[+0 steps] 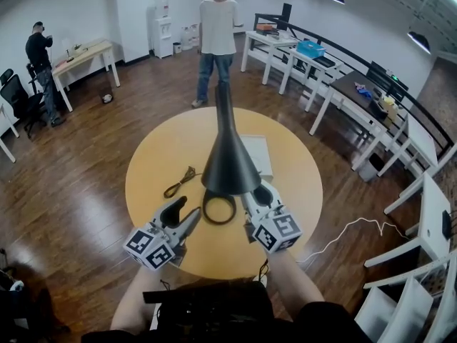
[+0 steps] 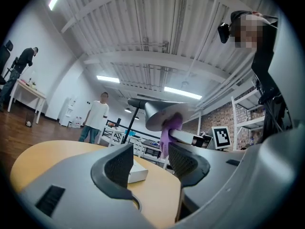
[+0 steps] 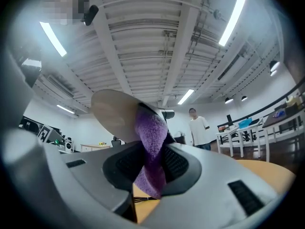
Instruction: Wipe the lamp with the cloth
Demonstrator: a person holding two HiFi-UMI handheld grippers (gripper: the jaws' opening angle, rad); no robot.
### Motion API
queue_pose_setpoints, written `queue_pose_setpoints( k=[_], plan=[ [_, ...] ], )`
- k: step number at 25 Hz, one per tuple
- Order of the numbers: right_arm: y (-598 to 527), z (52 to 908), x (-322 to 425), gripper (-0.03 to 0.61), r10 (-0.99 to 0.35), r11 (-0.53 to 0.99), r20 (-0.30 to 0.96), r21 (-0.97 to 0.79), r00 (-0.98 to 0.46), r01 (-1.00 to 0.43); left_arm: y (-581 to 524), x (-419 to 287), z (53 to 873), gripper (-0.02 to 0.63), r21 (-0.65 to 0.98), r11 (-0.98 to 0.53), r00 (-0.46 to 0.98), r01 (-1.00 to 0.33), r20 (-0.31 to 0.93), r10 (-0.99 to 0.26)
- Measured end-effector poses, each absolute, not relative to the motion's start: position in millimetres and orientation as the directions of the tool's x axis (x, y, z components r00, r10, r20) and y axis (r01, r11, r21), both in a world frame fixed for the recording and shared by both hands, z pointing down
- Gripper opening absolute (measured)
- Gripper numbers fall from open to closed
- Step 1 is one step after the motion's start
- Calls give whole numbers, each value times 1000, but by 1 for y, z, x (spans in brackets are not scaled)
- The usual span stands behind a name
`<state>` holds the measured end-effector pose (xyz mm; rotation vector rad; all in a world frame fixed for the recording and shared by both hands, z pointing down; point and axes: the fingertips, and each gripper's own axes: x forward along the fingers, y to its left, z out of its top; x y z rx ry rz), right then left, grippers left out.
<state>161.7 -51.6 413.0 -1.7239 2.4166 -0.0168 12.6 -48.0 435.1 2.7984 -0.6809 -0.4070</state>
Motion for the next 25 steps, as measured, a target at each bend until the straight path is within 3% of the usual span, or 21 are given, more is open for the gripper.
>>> queue_pose_setpoints(
  k=[14, 25],
  plan=[
    [-20, 396, 153, 91, -940, 314, -149, -33, -306, -949, -49, 21, 440, 229, 301, -880, 870, -368, -222, -440],
    [-16, 375, 107, 91, -901, 382, -200, 59, -386, -922, -55, 7, 434, 227, 297, -878, 862, -376, -235, -449]
  ],
)
